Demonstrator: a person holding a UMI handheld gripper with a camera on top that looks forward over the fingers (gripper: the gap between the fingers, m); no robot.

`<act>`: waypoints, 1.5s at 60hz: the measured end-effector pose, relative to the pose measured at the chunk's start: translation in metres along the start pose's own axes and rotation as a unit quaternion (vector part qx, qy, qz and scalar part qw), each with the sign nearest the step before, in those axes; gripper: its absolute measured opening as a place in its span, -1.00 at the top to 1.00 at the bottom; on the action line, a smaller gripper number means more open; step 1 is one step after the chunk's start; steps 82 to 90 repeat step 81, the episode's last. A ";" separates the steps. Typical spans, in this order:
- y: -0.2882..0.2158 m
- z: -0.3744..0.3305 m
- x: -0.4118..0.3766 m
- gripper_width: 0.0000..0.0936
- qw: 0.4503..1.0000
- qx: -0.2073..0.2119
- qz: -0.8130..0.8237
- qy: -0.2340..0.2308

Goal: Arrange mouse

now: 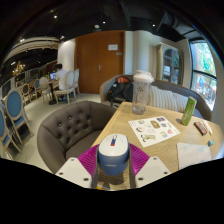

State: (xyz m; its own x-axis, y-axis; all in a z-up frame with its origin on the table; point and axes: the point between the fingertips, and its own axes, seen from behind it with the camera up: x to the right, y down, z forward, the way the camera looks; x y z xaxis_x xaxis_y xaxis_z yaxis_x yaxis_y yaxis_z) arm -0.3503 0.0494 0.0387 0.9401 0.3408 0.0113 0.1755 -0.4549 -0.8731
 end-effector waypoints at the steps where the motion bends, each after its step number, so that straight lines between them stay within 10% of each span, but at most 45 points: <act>1: -0.010 -0.010 -0.001 0.07 1.000 0.009 -0.001 -0.002; 18: -0.121 -0.165 0.162 0.08 0.985 0.155 -0.010 0.076; 36: 0.048 -0.107 0.312 0.08 0.990 -0.015 0.097 0.103; 50: 0.096 -0.075 0.329 -0.05 0.986 -0.067 0.120 0.096; 58: 0.099 -0.078 0.327 -0.24 0.984 -0.073 0.132 0.090; 64: 0.080 -0.100 0.328 -0.85 0.987 -0.033 0.122 0.097; 90: 0.081 -0.205 0.297 -0.80 0.991 0.019 0.103 0.081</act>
